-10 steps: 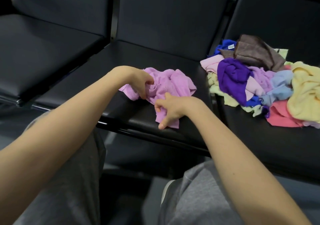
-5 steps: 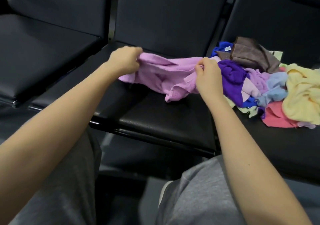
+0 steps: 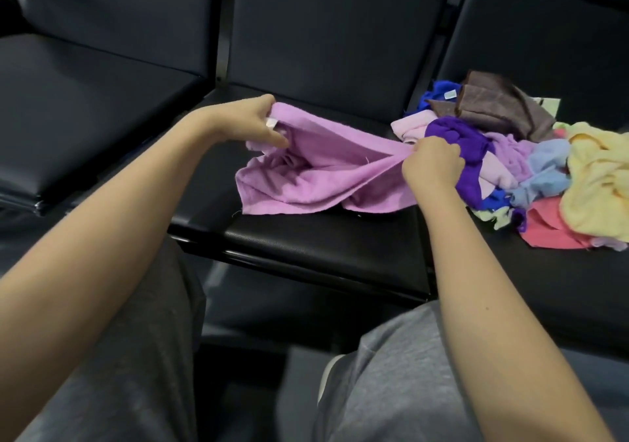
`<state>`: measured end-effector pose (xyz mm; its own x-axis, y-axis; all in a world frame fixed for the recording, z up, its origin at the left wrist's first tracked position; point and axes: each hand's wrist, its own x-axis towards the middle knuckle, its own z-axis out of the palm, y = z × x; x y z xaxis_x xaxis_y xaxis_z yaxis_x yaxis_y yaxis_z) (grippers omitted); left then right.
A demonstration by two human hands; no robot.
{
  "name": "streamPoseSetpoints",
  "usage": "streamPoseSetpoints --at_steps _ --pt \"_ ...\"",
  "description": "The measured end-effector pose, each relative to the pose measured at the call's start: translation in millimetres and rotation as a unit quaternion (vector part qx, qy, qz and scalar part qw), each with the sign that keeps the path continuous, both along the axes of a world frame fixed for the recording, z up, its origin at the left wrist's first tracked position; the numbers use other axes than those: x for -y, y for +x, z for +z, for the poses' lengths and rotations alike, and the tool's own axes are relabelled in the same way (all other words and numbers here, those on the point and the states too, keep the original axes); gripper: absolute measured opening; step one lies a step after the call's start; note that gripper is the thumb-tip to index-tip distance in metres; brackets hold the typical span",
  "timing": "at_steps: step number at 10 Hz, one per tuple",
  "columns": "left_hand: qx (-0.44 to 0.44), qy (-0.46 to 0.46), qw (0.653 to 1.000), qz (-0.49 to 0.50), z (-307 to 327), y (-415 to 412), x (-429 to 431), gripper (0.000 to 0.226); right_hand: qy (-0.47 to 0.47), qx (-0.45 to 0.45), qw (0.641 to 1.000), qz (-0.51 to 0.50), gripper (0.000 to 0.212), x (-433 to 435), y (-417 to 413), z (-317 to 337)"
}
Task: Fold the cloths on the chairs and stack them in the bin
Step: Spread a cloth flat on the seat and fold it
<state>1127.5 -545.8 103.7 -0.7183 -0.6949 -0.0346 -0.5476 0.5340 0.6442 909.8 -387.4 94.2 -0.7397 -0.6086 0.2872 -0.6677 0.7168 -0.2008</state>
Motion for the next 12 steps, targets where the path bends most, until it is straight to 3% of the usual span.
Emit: streamPoseSetpoints --at_steps 1,2,3,4,5,6,7,8,9,10,11,12 --pt "0.023 0.053 0.998 -0.021 -0.1 3.0 -1.3 0.044 0.096 0.024 0.995 0.007 0.037 1.4 -0.1 -4.2" --pt "0.002 -0.003 1.0 -0.006 -6.4 -4.3 -2.6 0.011 0.171 0.022 0.976 0.135 0.048 1.1 15.1 -9.6" --pt "-0.018 -0.054 0.998 -0.001 -6.2 -6.6 -4.3 0.011 0.134 -0.021 0.951 0.277 0.048 2.0 42.6 -7.8" --pt "-0.067 -0.11 0.991 0.047 -3.1 -5.4 -5.4 0.02 0.064 0.009 0.884 0.463 0.028 11.2 88.2 -10.9" --pt "-0.073 -0.034 0.996 0.025 2.1 -1.7 -11.2 0.032 0.126 0.021 0.847 0.515 0.038 22.9 117.3 -39.4" --pt "-0.01 0.067 0.996 -0.063 3.3 2.8 -14.9 0.048 0.172 -0.034 0.852 0.494 0.043 34.0 126.1 -62.6" --pt "0.033 0.018 0.998 -0.058 -2.3 4.1 -13.6 0.049 0.118 -0.098 0.85 0.503 0.022 40.9 128.4 -66.7" --pt "-0.007 -0.109 0.994 0.019 -6.0 5.0 -9.8 0.043 0.096 -0.122 0.864 0.478 0.023 38.2 129.9 -58.6" --pt "-0.085 -0.177 0.977 0.079 -5.2 8.9 -7.5 0.041 -0.015 0.284 0.765 0.577 0.022 30.5 105.2 -17.0" --pt "-0.182 -0.072 0.98 0.031 1.9 7.0 -20.3 0.05 -0.023 0.296 0.846 0.442 0.018 18.6 98.7 -5.2" --pt "-0.15 -0.037 0.988 -0.02 2.4 4.7 -27.7 0.056 -0.153 0.274 0.875 0.368 0.013 23.8 111.5 -9.8" --pt "-0.132 -0.016 0.99 -0.039 0.3 0.8 -30.5 0.057 -0.152 0.264 0.872 0.384 0.01 30.4 102.6 -16.8"
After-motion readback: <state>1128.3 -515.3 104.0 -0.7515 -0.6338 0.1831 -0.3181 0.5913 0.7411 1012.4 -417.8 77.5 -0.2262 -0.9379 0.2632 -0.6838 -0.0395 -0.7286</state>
